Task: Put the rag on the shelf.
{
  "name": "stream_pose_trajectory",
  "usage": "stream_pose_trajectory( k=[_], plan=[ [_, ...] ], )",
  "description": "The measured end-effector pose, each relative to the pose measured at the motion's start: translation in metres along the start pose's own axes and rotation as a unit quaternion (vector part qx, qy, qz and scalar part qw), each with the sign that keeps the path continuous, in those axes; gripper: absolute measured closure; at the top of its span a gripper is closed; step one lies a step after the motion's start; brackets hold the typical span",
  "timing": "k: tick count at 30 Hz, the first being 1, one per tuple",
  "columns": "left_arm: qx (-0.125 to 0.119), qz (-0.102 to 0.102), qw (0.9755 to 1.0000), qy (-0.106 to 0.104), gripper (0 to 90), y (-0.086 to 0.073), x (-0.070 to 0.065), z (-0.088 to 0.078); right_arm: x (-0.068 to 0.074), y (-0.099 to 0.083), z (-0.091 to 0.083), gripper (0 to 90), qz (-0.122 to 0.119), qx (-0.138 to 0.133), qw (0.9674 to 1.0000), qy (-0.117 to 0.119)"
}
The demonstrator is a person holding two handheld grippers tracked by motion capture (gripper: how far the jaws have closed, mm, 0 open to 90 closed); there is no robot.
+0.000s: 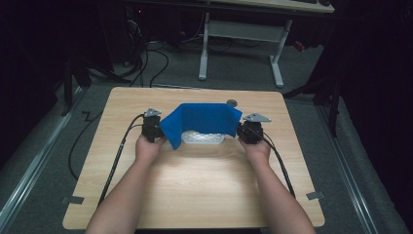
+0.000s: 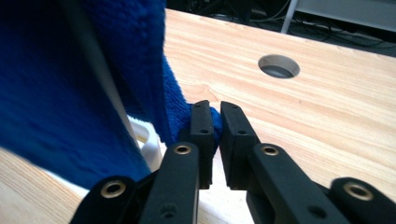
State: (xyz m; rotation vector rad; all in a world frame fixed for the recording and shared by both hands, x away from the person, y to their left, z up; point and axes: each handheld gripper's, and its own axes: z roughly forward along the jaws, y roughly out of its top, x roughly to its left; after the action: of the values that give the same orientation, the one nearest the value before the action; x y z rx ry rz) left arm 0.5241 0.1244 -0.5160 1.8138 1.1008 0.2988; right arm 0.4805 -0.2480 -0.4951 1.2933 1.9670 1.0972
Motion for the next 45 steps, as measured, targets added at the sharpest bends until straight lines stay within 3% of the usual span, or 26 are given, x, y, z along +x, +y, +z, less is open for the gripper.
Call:
stream_pose_trajectory(
  k=[7,14,18,24,27,34,36,38,41,42,45],
  plan=[
    [-0.020,-0.004,0.9996,0.020,50.8,-0.004,0.006,-0.021,-0.006,0.002,-0.008,72.1,0.004,0.005,0.9999,-0.009],
    [-0.027,0.013,0.9989,0.035,50.5,-0.004,0.004,-0.042,-0.006,0.006,-0.019,67.6,-0.001,-0.002,0.9998,-0.017],
    [-0.033,0.017,0.9984,0.043,50.0,-0.006,0.002,-0.053,-0.006,0.005,-0.027,66.4,-0.006,-0.015,0.9997,-0.020],
    [-0.039,0.017,0.9974,0.059,46.9,-0.011,0.000,-0.070,-0.008,0.004,-0.042,60.7,-0.008,-0.012,0.9995,-0.027],
    [-0.046,0.017,0.9971,0.058,46.7,-0.016,-0.002,-0.078,-0.008,0.002,-0.052,60.1,-0.008,-0.028,0.9991,-0.029],
    [-0.046,0.023,0.9971,0.056,45.6,-0.031,-0.009,-0.096,-0.004,-0.002,-0.071,54.4,-0.021,-0.024,0.9991,-0.027],
    [-0.046,0.024,0.9972,0.054,45.1,-0.035,-0.012,-0.102,-0.001,-0.005,-0.078,54.0,-0.027,-0.041,0.9984,-0.025],
    [-0.047,0.026,0.9972,0.053,44.7,-0.040,-0.015,-0.108,0.003,-0.007,-0.083,51.8,-0.038,-0.032,0.9984,-0.025],
    [-0.047,0.035,0.9970,0.051,44.2,-0.048,-0.021,-0.118,0.008,-0.013,-0.092,51.1,-0.041,-0.047,0.9978,-0.020],
    [-0.048,0.035,0.9970,0.049,44.1,-0.051,-0.023,-0.121,0.010,-0.015,-0.095,49.6,-0.041,-0.038,0.9983,-0.018],
    [-0.047,0.037,0.9971,0.047,43.6,-0.060,-0.029,-0.129,0.016,-0.024,-0.103,48.4,-0.049,-0.047,0.9976,-0.015]
  ],
)
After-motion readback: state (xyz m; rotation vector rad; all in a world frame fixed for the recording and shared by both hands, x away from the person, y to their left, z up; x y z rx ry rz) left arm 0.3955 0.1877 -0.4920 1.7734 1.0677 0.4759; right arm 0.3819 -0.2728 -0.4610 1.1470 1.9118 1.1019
